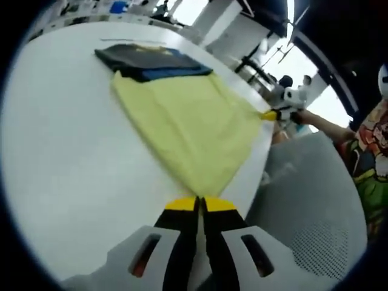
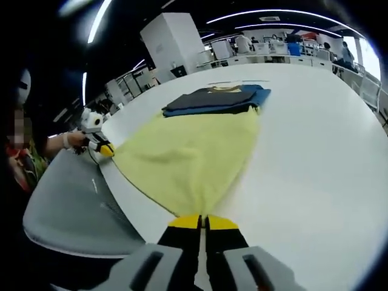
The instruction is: Fold the garment on the visible template until the final outline fits inside the template.
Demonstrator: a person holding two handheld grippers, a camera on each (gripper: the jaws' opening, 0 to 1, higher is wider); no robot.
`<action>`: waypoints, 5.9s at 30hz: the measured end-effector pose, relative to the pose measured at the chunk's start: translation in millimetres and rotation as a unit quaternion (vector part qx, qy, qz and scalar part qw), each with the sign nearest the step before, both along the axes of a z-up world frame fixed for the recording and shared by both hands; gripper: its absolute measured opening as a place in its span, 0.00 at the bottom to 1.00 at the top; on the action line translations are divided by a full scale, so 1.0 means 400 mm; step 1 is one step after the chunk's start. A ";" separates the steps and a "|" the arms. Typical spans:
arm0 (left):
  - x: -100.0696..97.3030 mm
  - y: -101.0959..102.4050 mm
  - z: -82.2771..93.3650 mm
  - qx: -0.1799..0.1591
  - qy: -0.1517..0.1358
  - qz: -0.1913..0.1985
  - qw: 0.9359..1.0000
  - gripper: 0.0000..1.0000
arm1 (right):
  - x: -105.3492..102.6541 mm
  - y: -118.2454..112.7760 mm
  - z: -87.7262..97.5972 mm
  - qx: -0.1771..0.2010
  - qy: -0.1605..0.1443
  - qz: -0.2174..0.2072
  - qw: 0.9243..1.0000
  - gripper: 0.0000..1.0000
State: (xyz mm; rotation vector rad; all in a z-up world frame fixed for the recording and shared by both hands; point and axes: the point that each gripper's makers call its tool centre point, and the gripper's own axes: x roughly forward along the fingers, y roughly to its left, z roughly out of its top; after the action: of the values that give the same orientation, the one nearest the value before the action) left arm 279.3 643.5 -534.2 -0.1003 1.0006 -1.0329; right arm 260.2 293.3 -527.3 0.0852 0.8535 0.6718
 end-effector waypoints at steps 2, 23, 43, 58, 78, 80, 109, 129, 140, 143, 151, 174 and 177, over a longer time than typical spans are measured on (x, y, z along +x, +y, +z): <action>-0.012 0.004 -0.002 0.001 0.009 -0.003 1.000 0.00 | -0.014 -0.002 -0.003 0.001 0.006 0.004 1.000 0.00; -0.117 -0.023 0.024 -0.005 0.041 -0.029 0.999 0.00 | -0.095 0.010 0.008 0.016 0.043 -0.004 0.999 0.00; 0.184 0.029 0.259 -0.059 -0.145 0.054 0.986 0.00 | 0.114 0.034 0.284 0.041 -0.097 -0.021 0.994 0.00; 0.434 0.018 0.401 -0.057 -0.240 0.087 0.965 0.00 | 0.411 -0.002 0.416 0.006 -0.202 -0.019 0.979 0.00; 0.656 -0.019 0.275 -0.037 -0.194 0.128 0.972 0.00 | 0.696 0.015 0.300 -0.056 -0.187 -0.033 0.980 0.00; 0.663 -0.033 0.259 -0.032 -0.190 0.129 0.973 0.00 | 0.726 0.011 0.281 -0.059 -0.183 -0.035 0.981 0.00; 0.793 0.015 0.089 -0.013 -0.151 0.234 0.960 0.00 | 0.851 -0.008 0.083 -0.045 -0.145 -0.093 0.984 0.00; 0.861 0.039 0.033 0.005 -0.151 0.255 0.955 0.00 | 0.866 -0.009 0.007 -0.041 -0.122 -0.119 0.984 0.00; 0.855 0.039 0.006 0.014 -0.140 0.254 0.957 0.00 | 0.855 -0.008 -0.010 -0.037 -0.110 -0.122 0.986 0.00; 0.838 0.029 0.009 0.015 -0.143 0.251 0.957 0.00 | 0.847 -0.007 -0.010 -0.038 -0.109 -0.119 0.986 0.00; 0.826 0.031 0.049 0.035 -0.223 0.175 0.958 0.17 | 0.852 -0.032 0.020 -0.071 -0.142 -0.073 0.985 0.27; 0.786 -0.031 0.141 0.093 -0.341 -0.020 0.935 0.33 | 0.809 -0.034 0.103 -0.155 -0.203 0.094 0.962 0.44; 0.769 -0.039 0.141 0.096 -0.335 -0.043 0.936 0.34 | 0.804 -0.031 0.106 -0.152 -0.197 0.110 0.962 0.45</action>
State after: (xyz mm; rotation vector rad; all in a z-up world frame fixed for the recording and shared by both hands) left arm 587.1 628.0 -477.7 0.4378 0.4745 -0.9430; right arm 581.8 280.9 -484.9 -0.4139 0.5747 0.7265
